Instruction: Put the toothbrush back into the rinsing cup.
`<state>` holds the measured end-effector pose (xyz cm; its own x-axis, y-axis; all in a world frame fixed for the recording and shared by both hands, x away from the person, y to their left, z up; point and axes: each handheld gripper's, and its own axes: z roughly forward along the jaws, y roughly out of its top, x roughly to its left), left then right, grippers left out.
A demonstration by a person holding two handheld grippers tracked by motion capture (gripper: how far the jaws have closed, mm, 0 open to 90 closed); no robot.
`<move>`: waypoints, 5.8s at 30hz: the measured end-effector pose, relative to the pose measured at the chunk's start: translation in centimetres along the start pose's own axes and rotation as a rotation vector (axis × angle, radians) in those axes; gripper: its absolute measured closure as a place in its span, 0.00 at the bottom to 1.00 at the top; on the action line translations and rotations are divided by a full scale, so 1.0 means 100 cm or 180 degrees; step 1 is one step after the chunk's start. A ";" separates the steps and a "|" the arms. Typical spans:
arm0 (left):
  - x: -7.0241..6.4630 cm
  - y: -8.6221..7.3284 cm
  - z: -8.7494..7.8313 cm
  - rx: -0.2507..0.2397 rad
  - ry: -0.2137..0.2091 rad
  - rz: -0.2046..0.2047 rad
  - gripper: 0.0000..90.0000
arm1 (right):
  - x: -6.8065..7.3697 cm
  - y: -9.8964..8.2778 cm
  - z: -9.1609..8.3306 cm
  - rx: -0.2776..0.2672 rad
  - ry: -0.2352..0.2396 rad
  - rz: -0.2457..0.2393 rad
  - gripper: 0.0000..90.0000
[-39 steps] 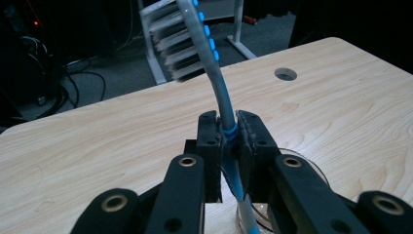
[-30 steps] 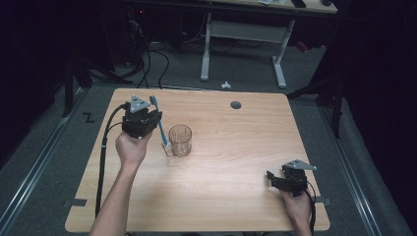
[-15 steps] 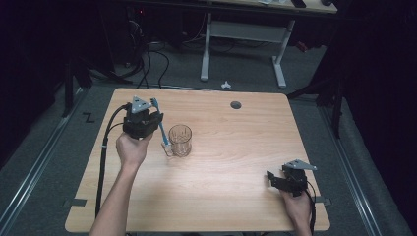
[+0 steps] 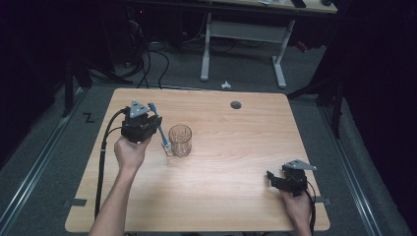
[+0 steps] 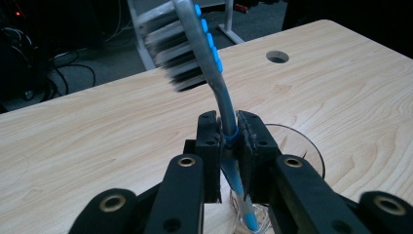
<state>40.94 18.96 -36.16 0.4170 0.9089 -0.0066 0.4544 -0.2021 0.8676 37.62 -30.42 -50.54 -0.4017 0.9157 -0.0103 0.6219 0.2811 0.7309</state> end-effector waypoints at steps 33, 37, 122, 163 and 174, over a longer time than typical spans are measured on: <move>-0.012 -0.016 0.000 0.0110 0.0006 0.0128 0.89 | 0.000 0.000 0.000 0.0005 -0.0008 -0.0010 0.33; -0.012 -0.018 0.000 0.0113 0.0011 0.0129 0.89 | 0.000 0.000 0.000 0.0005 -0.0009 -0.0009 0.33; -0.033 -0.042 0.010 0.0250 0.0155 0.0465 0.89 | 0.001 0.000 0.000 0.0006 -0.0009 -0.0010 0.33; -0.025 -0.046 0.012 0.0338 0.0035 0.0233 0.65 | 0.000 0.000 0.000 0.0004 -0.0011 -0.0014 0.33; -0.019 -0.050 0.004 0.0316 0.0017 0.0088 0.57 | 0.000 0.000 0.000 0.0004 -0.0011 -0.0015 0.33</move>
<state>38.21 18.08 -40.70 0.4264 0.9043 0.0194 0.5187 -0.2620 0.8138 37.61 -30.37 -50.55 -0.4025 0.9153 -0.0161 0.6208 0.2858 0.7300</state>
